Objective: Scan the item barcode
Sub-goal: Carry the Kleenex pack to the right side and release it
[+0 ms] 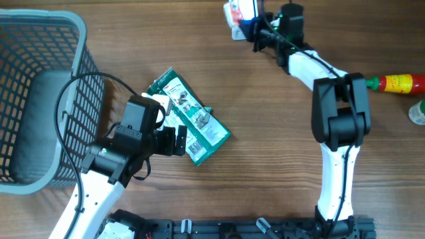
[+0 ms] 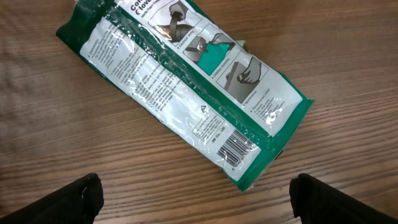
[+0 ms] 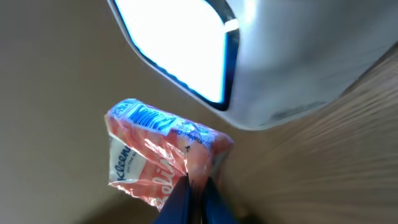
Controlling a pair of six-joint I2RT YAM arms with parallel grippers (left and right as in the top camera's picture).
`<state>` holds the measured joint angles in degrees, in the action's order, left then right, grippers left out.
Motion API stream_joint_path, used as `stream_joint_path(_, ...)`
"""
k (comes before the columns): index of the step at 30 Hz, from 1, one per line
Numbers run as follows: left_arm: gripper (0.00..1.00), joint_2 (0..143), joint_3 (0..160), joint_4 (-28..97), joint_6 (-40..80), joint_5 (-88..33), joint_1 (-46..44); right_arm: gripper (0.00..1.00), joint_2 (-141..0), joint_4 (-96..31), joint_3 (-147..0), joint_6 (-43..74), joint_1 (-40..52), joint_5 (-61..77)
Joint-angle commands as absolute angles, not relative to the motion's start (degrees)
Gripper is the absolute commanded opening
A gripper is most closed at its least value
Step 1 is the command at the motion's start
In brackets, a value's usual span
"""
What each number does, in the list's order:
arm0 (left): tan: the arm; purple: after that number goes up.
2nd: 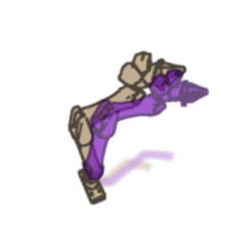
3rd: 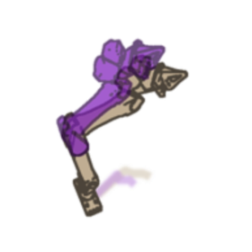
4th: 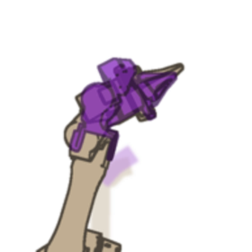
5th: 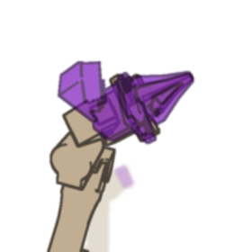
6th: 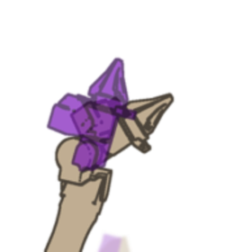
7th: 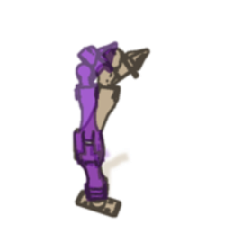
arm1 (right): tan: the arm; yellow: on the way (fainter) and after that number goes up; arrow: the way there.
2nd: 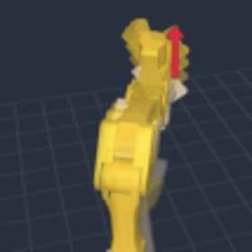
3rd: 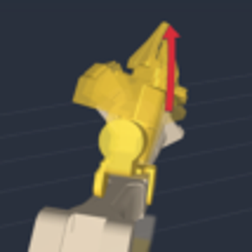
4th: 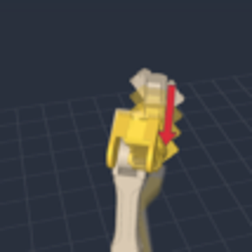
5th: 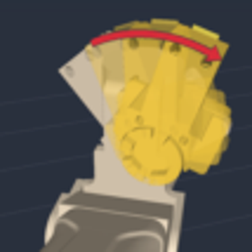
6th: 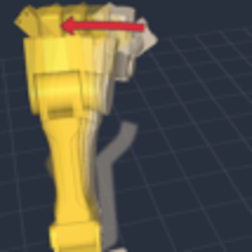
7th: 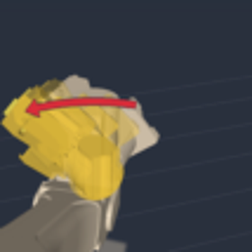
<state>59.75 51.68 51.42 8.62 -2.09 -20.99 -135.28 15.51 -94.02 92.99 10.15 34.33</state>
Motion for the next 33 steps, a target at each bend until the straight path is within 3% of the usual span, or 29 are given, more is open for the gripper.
stream_joint_path(1,1.00,59.75,51.53,51.48,7.70,-2.94,-20.71,0.05,-130.02,11.60,-95.74,78.11,10.22,28.91)
stream_joint_path(10,1.00,59.75,51.53,51.48,7.68,-2.94,-20.71,0.05,-107.44,-21.67,-95.74,65.78,9.67,0.45)
stream_joint_path(15,1.00,59.75,51.53,51.48,7.68,-2.94,-20.71,0.04,-98.04,-43.27,-95.74,67.68,9.15,-17.65)
stream_joint_path(23,1.00,59.75,51.53,51.48,7.68,-2.96,-20.71,0.04,-95.15,-70.78,-95.00,79.07,3.62,-32.12)
stream_joint_path(28,1.00,59.75,51.53,51.48,7.70,-2.96,-20.71,0.04,-95.26,-73.65,-89.30,83.40,-2.90,-37.74)
stream_joint_path(33,1.00,59.75,51.53,51.48,7.70,-2.96,-20.71,0.04,-95.48,-62.22,-79.26,83.96,-9.89,-38.98)
